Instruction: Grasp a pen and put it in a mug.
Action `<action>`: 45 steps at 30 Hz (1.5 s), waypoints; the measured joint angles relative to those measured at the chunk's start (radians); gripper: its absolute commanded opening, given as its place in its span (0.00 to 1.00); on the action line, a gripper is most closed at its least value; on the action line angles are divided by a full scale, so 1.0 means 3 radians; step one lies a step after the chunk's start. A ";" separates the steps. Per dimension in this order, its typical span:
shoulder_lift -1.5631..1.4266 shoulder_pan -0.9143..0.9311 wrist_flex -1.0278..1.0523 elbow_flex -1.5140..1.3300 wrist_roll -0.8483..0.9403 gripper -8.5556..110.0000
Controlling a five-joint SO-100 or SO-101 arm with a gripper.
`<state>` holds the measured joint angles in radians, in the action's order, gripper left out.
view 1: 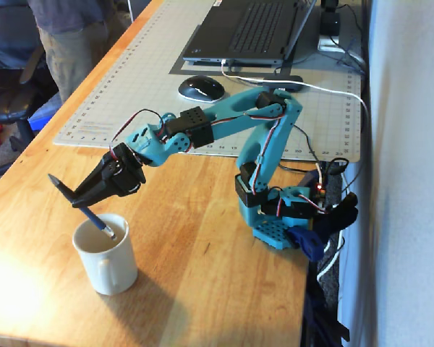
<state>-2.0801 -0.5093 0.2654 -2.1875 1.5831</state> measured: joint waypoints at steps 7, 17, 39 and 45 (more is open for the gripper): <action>0.0000 0.0010 0.0000 0.0000 0.0000 0.20; -0.0348 0.0281 0.0000 0.0000 -0.0808 0.20; -0.2188 0.1508 0.0000 -0.1652 -0.3712 0.19; -0.3017 0.1672 0.0000 -0.2552 -0.3743 0.19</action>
<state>-2.9851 -0.0077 0.2654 -2.9529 0.4602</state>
